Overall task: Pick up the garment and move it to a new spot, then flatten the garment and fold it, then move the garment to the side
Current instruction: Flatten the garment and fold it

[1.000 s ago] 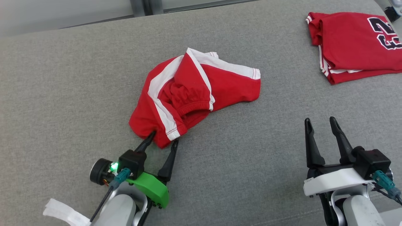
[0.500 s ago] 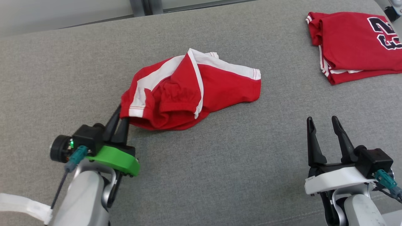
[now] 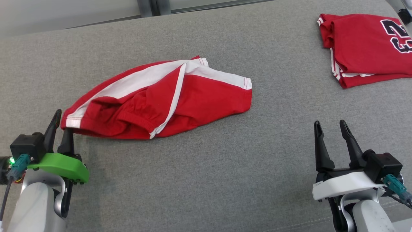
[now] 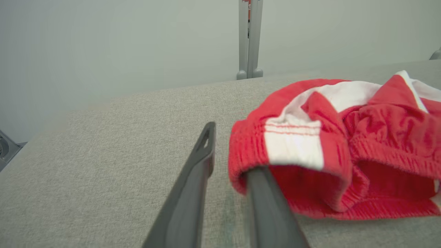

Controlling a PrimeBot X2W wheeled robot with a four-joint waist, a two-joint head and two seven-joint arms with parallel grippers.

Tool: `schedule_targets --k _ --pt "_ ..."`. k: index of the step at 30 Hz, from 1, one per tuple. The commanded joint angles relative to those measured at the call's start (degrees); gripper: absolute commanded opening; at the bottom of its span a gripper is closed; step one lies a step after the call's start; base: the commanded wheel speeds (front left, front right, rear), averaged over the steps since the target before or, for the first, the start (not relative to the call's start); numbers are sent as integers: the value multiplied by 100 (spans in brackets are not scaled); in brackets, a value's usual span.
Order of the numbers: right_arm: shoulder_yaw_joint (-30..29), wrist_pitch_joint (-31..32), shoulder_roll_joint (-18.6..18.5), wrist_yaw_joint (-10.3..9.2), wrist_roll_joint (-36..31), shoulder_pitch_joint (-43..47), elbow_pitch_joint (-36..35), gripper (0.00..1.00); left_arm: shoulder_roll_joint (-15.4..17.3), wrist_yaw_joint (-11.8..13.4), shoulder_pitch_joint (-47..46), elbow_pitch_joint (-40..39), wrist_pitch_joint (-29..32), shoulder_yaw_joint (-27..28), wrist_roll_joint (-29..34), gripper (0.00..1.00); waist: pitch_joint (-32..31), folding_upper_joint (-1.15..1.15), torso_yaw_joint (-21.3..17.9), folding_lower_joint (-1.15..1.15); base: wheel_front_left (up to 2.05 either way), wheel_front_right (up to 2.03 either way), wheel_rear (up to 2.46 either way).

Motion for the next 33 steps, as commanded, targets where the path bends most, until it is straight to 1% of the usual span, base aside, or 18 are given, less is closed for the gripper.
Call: schedule_targets --k 1,6,9,14,18,22,26,33 --pt "-31 -17 -3 -10 -23 13 14 100 -17 -1 -121 41 -15 23 -42 100 -27 0 36 0 0 0 0" --pt "-48 -17 -3 -10 -65 78 21 100 -230 -1 216 118 -15 58 -45 100 -131 0 213 0 0 0 0" --pt "-45 -17 -4 -10 -70 112 25 100 -400 -1 499 -48 -15 99 -51 100 -179 0 329 0 0 0 0" --pt "-63 -17 -3 -10 -91 151 4 100 -567 0 967 -348 -15 216 -38 100 -195 0 513 0 0 0 0" --pt "-73 -17 -5 -10 -113 129 29 100 -647 -1 1166 -649 -15 119 56 100 -203 0 614 0 0 0 0" --pt "-23 -17 -6 -10 -103 60 53 100 -722 0 1074 -926 -15 -128 104 100 -210 0 621 0 0 0 0" --pt "31 -17 -5 -10 -86 32 54 100 -743 0 944 -1102 -15 -403 100 100 -181 0 504 0 0 0 0" --pt "34 -17 -5 -10 -35 -17 30 100 -700 0 717 -859 -15 -1185 7 100 -58 0 183 0 0 0 0"
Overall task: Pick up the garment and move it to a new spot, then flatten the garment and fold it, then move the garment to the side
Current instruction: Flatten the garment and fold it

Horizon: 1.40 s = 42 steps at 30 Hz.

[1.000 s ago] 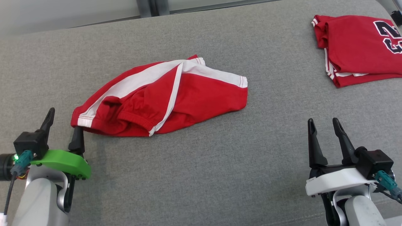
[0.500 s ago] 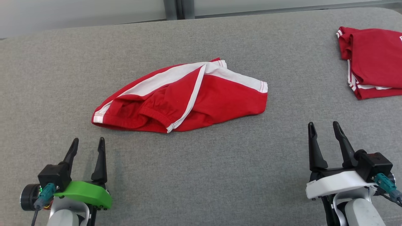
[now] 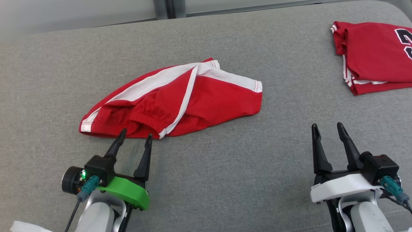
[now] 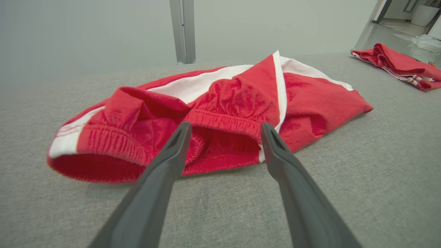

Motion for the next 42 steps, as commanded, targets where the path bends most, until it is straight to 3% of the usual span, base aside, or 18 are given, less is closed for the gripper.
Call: schedule_targets --k 1,13,14,15,16,24,31,42 --pt "-8 -15 -8 -10 25 -72 -24 100 28 1 -105 50 -15 -101 -56 100 97 0 -160 0 0 0 0" --pt "-38 -16 -7 -10 102 -183 -84 100 34 1 -660 886 -15 -562 -245 100 379 0 -493 0 0 0 0" --pt "-41 -16 -7 -10 103 -191 -85 100 6 1 -705 898 -15 -572 -281 84 382 0 -496 0 0 0 0" --pt "-47 -16 -6 -10 98 -196 -82 100 -1 1 -763 912 -15 -586 -279 35 383 0 -494 0 0 0 0" --pt "-58 -16 -6 -10 95 -197 -76 100 5 1 -801 917 -15 -601 -281 0 381 0 -490 0 0 0 0" --pt "-147 -16 -6 -10 68 -65 -31 100 40 1 -680 598 -15 -728 -339 0 176 0 -259 0 0 0 0" --pt "-158 -16 -8 -10 73 46 12 100 415 1 -11 -125 -15 -938 -522 0 -55 0 122 0 0 0 0" --pt "-183 -16 -8 -10 -2 136 61 100 547 5 854 -173 -15 -569 -636 0 -170 0 439 0 0 0 0"
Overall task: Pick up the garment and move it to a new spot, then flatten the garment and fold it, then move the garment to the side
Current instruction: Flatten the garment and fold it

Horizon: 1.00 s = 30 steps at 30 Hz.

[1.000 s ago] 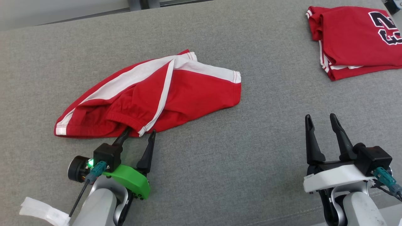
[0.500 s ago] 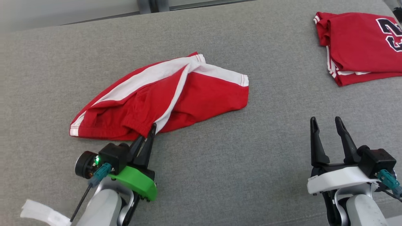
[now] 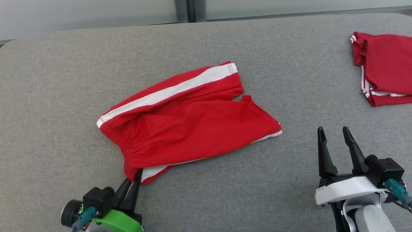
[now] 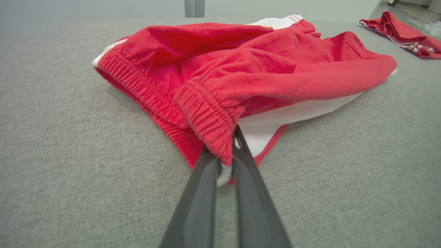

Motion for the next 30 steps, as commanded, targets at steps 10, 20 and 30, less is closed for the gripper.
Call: schedule_targets --k 10,20,30 --pt "-55 -17 -46 -10 -77 142 49 100 -124 3 139 -45 -13 242 60 100 -162 0 73 0 0 0 0" --pt "-63 -17 -69 -10 -105 216 58 100 -302 31 443 -594 -13 1097 251 100 -428 0 222 0 0 0 0" --pt "29 -17 -152 -10 -118 289 26 100 -819 42 575 -1002 -13 2007 604 100 -678 0 248 0 0 0 0"
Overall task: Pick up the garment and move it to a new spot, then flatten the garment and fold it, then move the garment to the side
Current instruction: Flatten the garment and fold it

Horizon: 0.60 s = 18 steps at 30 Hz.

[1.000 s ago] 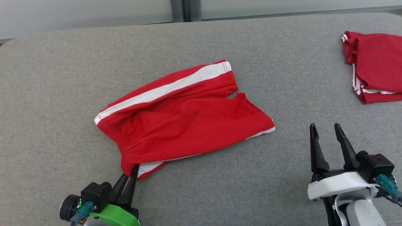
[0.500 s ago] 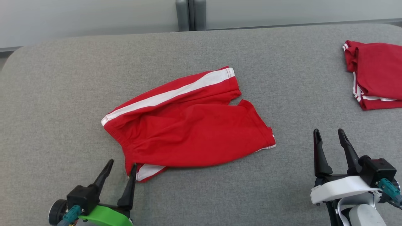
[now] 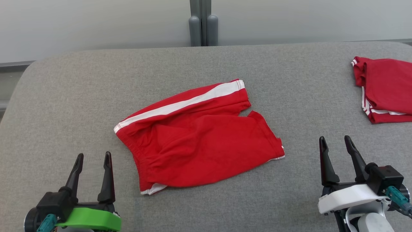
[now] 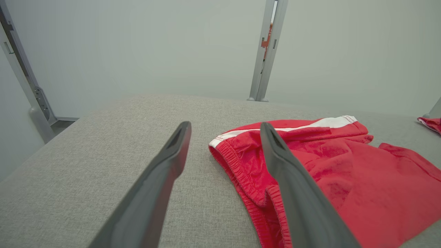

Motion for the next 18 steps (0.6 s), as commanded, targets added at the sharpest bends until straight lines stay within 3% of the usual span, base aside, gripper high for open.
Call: schedule_targets --k 1,18 --pt "17 -17 -20 -10 -20 65 -15 100 -28 -4 48 -5 -13 96 57 100 -53 0 -11 0 0 0 0" --pt "154 -17 -70 -10 28 285 14 100 -247 -43 120 295 -13 529 441 100 -350 0 -26 0 0 0 0"
